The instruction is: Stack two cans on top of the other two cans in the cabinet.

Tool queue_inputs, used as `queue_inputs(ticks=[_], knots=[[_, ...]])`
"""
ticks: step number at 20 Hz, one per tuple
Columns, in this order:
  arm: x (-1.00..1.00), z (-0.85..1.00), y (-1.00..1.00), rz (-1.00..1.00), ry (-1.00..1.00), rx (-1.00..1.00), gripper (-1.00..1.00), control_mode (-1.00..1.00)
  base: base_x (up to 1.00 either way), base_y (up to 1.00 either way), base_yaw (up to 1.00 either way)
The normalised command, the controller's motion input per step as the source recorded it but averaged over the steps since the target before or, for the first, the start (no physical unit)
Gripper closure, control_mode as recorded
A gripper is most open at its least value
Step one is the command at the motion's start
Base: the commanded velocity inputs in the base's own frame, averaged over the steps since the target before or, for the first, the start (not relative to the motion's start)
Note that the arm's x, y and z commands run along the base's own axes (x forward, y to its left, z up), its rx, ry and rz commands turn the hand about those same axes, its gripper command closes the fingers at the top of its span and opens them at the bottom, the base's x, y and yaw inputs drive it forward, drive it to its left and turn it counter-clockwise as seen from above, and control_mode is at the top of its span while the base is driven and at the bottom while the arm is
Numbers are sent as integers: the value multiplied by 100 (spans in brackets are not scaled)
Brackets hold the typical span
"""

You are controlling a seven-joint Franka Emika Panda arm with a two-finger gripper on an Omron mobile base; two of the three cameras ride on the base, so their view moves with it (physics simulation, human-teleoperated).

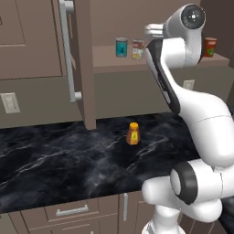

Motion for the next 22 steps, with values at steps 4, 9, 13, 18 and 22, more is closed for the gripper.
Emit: queue_inputs(ticks=[4, 9, 13, 18, 22], knots=[[0, 1, -48, -14, 5, 0, 100, -100, 0, 0, 0], [3, 0, -52, -14, 2, 0, 100, -100, 0, 0, 0], [3, 1, -53, -13, 0, 0, 100, -100, 0, 0, 0], [2, 1, -52, -13, 0, 0, 100, -100, 0, 0, 0], [3, 0, -48, -13, 0, 0, 100, -100, 0, 0, 0]])
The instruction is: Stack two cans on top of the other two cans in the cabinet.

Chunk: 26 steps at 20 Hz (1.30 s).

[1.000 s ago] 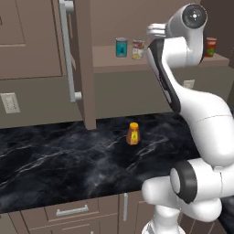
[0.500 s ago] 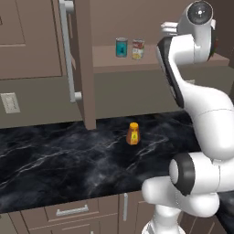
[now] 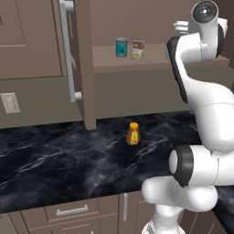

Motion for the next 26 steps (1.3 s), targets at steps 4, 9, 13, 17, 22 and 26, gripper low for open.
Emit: queue_inputs(ticks=[4, 9, 13, 17, 22, 26], knots=[[6, 2, -46, -13, 0, 0, 100, -100, 0, 0, 0], [9, 0, -45, -13, 0, 0, 100, -100, 0, 0, 0], [16, 1, -34, -10, 1, 2, 100, -100, 0, 0, 0], [25, 2, -15, -11, 1, 2, 100, -100, 0, 0, 0], [23, 2, -14, -11, 0, 2, 100, -100, 0, 0, 0], [20, 1, -18, -11, 1, 7, 100, -100, 0, 0, 0]])
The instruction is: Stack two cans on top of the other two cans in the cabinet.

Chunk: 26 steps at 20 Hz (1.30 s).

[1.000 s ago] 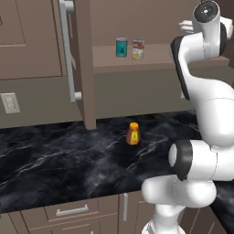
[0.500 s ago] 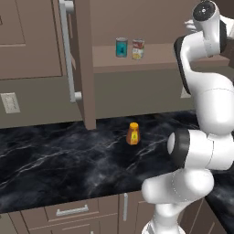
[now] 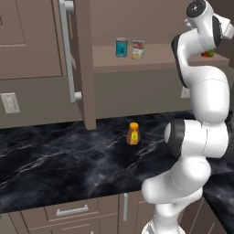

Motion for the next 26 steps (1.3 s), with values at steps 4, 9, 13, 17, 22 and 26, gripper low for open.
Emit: queue_inputs(ticks=[4, 9, 13, 17, 22, 26], knots=[[22, 0, -14, -11, 0, 10, 100, -100, 0, 0, 0], [17, 4, -9, -7, 0, 9, 100, -100, 0, 0, 0], [10, 7, -10, -6, 0, 4, 100, -100, 0, 0, 0], [11, 7, -13, -6, 1, 1, 100, -100, 0, 0, 0], [13, 0, -12, -5, 5, 4, 100, -100, 0, 0, 0], [12, -2, -6, -3, 3, 8, 100, -100, 0, 0, 0]])
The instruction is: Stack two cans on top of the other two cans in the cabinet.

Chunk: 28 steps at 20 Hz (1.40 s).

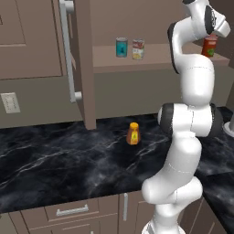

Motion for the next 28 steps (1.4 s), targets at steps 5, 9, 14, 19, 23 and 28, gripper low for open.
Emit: queue_inputs(ticks=[5, 9, 14, 19, 23, 28], knots=[[6, 0, -5, 0, 0, 7, 100, -100, 0, 0, 0], [1, -2, -5, 0, 0, 4, 100, -100, 0, 0, 0], [6, -1, -6, 0, 0, 1, 100, -100, 0, 0, 0], [5, -2, -7, 0, 0, 0, 100, -100, 0, 0, 0], [4, -7, -1, 0, 0, 0, -100, -100, 0, 0, 0], [4, -5, 0, 0, 1, 1, -100, -100, 0, 0, 0]])
